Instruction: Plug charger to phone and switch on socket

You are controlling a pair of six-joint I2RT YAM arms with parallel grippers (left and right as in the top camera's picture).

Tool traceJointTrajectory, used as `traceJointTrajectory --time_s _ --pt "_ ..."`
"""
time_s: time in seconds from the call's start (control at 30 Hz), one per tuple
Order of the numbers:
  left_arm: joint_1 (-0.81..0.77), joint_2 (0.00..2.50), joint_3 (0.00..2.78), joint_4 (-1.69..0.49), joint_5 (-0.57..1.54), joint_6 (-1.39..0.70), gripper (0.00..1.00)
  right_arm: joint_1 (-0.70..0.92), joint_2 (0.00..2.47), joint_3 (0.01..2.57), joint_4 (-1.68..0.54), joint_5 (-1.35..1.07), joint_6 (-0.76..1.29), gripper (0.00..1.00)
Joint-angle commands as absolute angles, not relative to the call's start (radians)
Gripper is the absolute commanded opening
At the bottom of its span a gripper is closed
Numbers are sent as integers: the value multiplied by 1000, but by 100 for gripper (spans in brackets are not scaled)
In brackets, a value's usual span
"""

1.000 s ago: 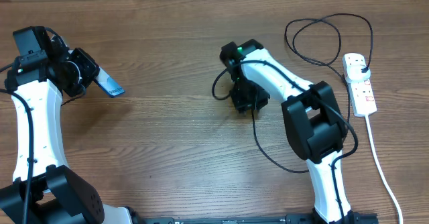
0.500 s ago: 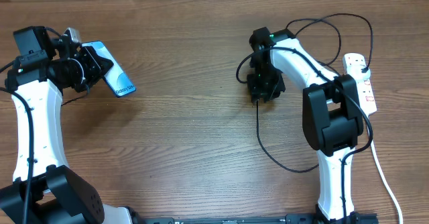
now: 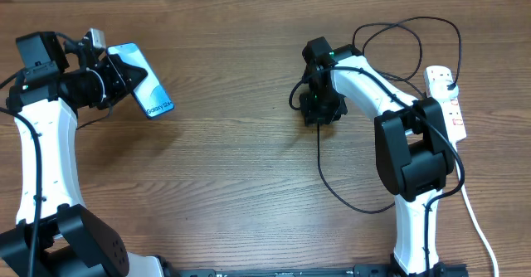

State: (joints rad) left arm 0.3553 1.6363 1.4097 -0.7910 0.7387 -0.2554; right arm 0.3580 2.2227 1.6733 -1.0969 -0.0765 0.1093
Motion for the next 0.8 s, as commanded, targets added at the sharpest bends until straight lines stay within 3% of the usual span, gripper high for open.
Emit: traceJointTrajectory --time_s 0.0,0.33,0.47,0.67,0.77 --pt "353 1610 1423 -782 840 -212 4 358 2239 1642 -1069 -19 111 32" --pt "353 1610 1424 -784 841 -212 4 358 2239 1642 -1106 31 138 29" --pt "353 1610 1424 -773 894 -202 4 358 2239 1642 -1073 -18 138 18" --pt "353 1610 1424 -754 1031 -186 4 358 2239 1642 -1057 -53 141 13" --pt "355 1610 1423 -732 1116 -178 4 358 2239 1642 -1048 -55 141 4"
